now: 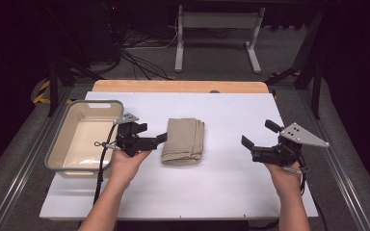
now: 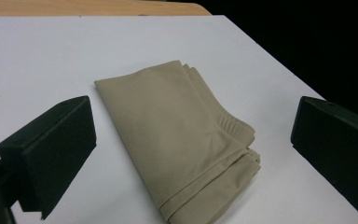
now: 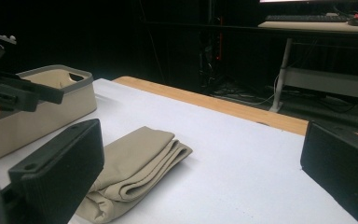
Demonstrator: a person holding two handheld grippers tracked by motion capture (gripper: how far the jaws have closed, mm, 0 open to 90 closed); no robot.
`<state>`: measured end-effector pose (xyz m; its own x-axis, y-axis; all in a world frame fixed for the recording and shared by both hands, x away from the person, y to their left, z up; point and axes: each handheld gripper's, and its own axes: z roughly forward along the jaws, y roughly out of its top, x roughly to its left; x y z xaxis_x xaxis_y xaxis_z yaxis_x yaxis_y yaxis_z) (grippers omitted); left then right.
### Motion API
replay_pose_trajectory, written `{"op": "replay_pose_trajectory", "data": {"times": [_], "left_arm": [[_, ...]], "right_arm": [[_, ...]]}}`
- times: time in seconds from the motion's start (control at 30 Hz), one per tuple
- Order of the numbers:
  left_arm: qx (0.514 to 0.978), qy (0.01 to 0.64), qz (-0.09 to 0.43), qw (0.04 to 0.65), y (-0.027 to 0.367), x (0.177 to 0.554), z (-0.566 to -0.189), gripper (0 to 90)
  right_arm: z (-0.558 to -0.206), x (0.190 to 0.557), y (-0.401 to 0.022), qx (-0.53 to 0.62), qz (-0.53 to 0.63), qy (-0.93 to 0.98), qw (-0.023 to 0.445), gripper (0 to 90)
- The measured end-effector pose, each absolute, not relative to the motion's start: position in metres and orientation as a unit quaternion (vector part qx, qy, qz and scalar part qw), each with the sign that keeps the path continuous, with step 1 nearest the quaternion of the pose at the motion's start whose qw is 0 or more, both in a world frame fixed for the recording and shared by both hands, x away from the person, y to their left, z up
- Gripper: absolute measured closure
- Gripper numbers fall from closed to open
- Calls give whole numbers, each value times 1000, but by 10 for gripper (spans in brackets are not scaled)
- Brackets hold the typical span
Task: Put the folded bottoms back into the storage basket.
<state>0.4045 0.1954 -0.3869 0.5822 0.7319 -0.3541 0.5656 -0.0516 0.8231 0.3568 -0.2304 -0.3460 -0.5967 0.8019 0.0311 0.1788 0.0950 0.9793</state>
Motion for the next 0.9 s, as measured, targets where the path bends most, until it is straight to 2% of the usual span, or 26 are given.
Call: {"op": "replay_pose_trajectory", "data": {"times": [0.9], "left_arm": [[734, 485, 55, 473, 176, 433, -414, 13]], "right_arm": [[-345, 356, -233, 360, 571, 685, 274, 2]]}}
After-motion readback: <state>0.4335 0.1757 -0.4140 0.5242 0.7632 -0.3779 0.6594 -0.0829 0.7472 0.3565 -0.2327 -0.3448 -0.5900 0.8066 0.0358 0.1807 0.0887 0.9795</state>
